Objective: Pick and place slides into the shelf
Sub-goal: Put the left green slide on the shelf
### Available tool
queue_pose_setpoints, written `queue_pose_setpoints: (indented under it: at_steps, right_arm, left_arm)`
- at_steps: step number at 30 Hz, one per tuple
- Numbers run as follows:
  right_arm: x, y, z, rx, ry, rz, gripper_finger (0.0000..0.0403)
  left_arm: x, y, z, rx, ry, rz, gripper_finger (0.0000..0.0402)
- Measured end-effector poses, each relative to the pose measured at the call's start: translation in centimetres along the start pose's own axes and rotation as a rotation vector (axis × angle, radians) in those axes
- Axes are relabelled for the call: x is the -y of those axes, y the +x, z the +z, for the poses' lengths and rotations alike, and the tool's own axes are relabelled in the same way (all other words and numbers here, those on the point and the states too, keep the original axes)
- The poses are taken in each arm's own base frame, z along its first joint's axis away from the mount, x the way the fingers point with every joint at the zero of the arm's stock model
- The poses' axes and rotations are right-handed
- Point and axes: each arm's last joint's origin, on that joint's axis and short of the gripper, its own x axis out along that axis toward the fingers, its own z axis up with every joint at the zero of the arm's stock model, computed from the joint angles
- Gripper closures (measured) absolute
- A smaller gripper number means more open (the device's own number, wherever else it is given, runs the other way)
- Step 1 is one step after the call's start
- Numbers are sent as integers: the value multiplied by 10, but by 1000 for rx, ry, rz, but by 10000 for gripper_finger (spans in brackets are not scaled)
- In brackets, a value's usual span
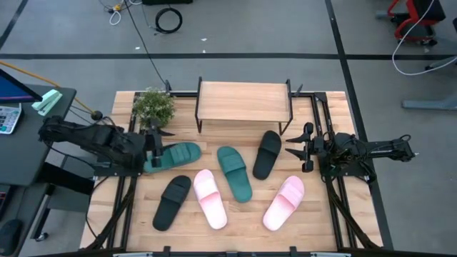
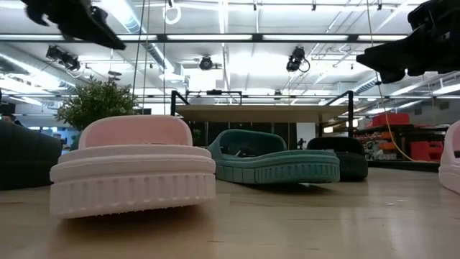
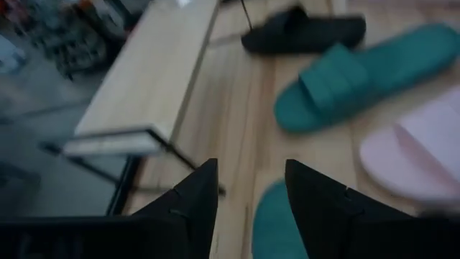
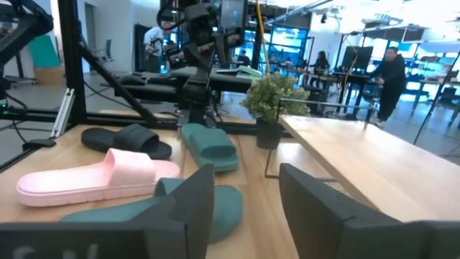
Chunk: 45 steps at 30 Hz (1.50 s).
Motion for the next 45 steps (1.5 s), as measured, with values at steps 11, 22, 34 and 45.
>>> queue_pose_setpoints:
  at_steps: [11,22,34,45]
  right_arm:
    - [1,0,-1,-14,-5,-52,238]
    - [1,0,-1,-14,22,-53,238]
    - [1,0,-1,-13,21,-53,238]
    - [2,0,-1,-10,21,-54,238]
  left_arm:
    - [18,2,5,-268,-123,-196,255]
    - [51,38,-16,-686,130,-165,244]
    - [77,75,-20,-775,370,-153,239]
    - [93,98,-28,-819,534,-135,232]
